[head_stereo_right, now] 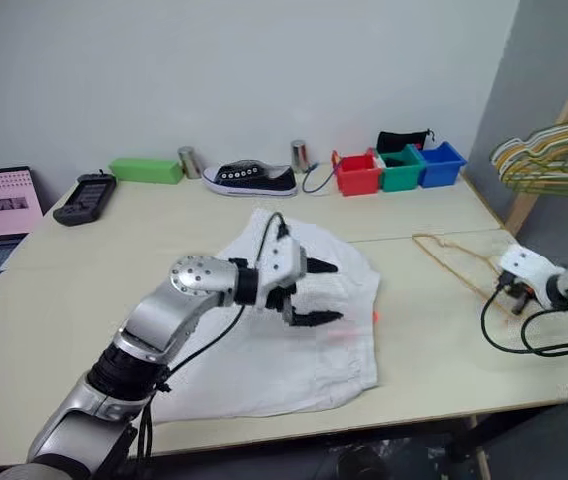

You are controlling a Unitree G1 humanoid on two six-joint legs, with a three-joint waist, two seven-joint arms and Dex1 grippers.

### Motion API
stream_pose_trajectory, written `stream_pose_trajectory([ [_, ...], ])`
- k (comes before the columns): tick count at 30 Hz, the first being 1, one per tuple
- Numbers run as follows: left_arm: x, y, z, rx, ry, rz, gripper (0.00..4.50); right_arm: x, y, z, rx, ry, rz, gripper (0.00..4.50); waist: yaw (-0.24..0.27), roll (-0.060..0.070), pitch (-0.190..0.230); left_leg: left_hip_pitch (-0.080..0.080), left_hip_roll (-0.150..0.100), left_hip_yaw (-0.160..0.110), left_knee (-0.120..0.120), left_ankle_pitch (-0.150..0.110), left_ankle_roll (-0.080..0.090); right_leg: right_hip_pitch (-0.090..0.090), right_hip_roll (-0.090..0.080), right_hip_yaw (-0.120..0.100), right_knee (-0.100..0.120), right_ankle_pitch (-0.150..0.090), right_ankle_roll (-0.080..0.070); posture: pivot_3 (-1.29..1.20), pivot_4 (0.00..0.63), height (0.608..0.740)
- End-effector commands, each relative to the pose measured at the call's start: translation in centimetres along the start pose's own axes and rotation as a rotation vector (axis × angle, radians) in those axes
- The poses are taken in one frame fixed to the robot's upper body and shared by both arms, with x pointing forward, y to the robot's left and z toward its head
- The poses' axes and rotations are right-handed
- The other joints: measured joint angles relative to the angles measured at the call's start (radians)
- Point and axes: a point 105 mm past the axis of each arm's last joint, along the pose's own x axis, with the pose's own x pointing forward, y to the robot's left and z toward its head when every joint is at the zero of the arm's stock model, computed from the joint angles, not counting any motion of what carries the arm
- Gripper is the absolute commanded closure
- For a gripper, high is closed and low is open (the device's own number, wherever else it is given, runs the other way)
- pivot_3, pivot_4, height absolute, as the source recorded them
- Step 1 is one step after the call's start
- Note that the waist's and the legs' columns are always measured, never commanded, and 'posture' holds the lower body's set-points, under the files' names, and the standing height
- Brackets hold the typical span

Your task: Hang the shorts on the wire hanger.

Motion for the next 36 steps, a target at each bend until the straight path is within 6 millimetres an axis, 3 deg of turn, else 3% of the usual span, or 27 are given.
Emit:
stream_pose_trajectory([
  [1,-3.8,4.5,1.3,-0.001,-0.034,0.163,0.13,-1.8,-1.7,6.7,-0.314,-0.185,-0.173,4.49,-0.002,0.000,0.000,0.000,0.000,-0.001,0.000,0.000,0.000,0.000,0.000,0.000,0.000,0.000,0.000,-0.33,0.009,0.740],
  [6,-7.2,7.9,2.0,-0.040,-0.036,0.205,0.13,-3.1,-1.2,13.8,-0.666,-0.365,-0.389,4.49,0.002,0.001,-0.001,-0.002,0.001,-0.003,0.000,0.000,0.000,-0.009,0.000,0.001,0.001,0.000,0.000,-0.32,0.007,0.740],
  [10,-8.9,10.3,3.0,-0.068,-0.057,0.233,0.13,-4.1,-1.1,17.1,-0.825,-0.476,-0.509,4.49,0.008,0.001,0.000,-0.004,0.000,-0.004,-0.001,0.000,0.000,-0.010,-0.003,0.000,0.002,0.000,0.000,-0.31,0.005,0.740],
  [12,-9.6,11.3,2.8,-0.054,-0.023,0.233,0.13,-5.2,-0.7,19.4,-0.957,-0.563,-0.583,4.49,0.011,0.001,-0.001,-0.005,0.000,-0.006,-0.001,0.000,0.000,-0.011,-0.004,-0.001,0.003,0.000,0.000,-0.31,0.006,0.740],
  [16,-10.2,12.2,2.3,-0.075,0.003,0.213,0.13,-6.6,-0.3,21.9,-1.104,-0.672,-0.677,4.49,0.008,0.001,-0.001,-0.009,0.000,-0.005,-0.001,0.000,0.000,-0.015,-0.004,-0.001,0.010,0.002,-0.003,-0.31,0.006,0.740],
  [25,-10.5,12.7,1.3,-0.123,0.038,0.156,0.13,-8.5,1.6,24.2,-1.224,-0.882,-0.768,4.49,0.005,0.000,0.000,-0.009,0.000,-0.005,-0.002,0.001,0.001,-0.019,-0.004,0.000,0.017,0.000,-0.002,-0.31,0.007,0.740],
  [30,-10.3,9.6,1.2,-0.228,0.027,-0.089,0.13,-8.7,1.3,24.7,-1.218,-0.892,-0.798,4.49,0.003,0.000,0.000,-0.009,0.000,-0.005,-0.002,0.001,0.001,-0.020,-0.004,0.000,0.018,0.000,-0.001,-0.31,0.007,0.740],
  [36,-10.1,8.3,0.5,-0.282,0.054,-0.145,0.13,-8.7,1.3,25.0,-1.216,-0.898,-0.802,4.49,0.003,0.000,0.000,-0.009,0.001,-0.005,-0.002,0.001,0.001,-0.020,-0.004,0.000,0.019,0.002,-0.005,-0.33,0.012,0.740],
])
